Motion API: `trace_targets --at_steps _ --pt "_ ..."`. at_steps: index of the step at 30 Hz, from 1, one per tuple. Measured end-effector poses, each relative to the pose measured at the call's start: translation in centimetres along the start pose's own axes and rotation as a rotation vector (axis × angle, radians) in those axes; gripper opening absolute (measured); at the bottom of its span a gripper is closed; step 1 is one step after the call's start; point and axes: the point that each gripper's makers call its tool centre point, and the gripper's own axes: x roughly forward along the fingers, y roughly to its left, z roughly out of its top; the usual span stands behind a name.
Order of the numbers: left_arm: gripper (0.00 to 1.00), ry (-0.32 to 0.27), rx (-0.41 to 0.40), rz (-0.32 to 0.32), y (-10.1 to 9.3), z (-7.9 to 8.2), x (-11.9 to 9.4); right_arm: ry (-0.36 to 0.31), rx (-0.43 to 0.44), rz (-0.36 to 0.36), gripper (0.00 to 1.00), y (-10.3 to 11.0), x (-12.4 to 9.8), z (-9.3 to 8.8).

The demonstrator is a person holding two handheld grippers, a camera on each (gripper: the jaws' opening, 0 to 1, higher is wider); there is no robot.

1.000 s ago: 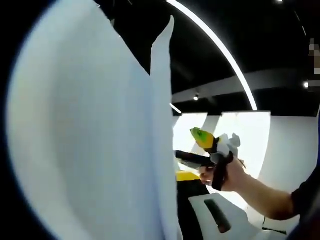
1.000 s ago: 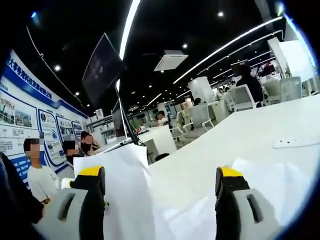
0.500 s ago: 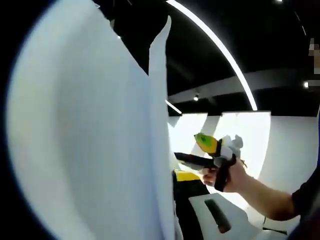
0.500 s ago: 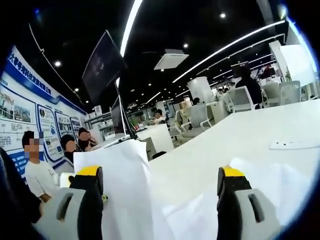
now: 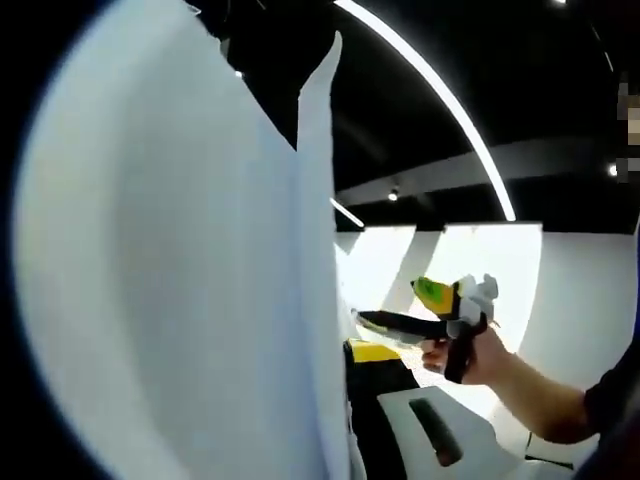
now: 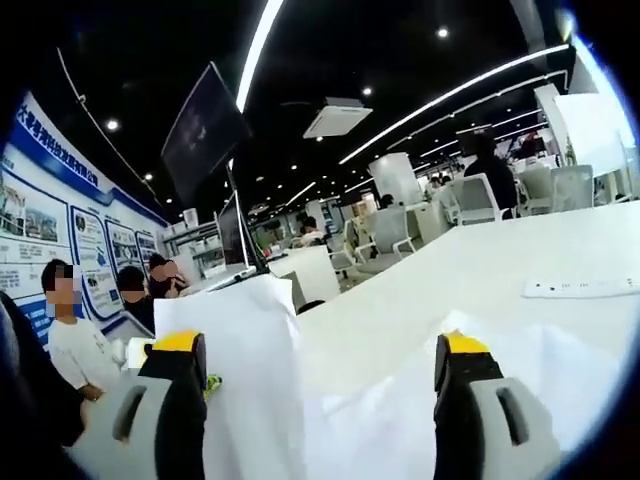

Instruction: Organize the stack of printing papers by aligning and flattening the scattered papers on the table

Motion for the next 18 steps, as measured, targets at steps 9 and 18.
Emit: trace_targets --at_steps 9,18 --pt "0.06 0.003 0.005 0.001 0.3 0.0 0.1 -0.012 -0.002 -0.039 0.90 -0.6 -1.9 -0.2" --pt "0.06 -0.001 0.004 -0.007 0.2 0.1 0.1 0.010 -0.002 -0.075 0.90 -0.6 -3.8 -1.0"
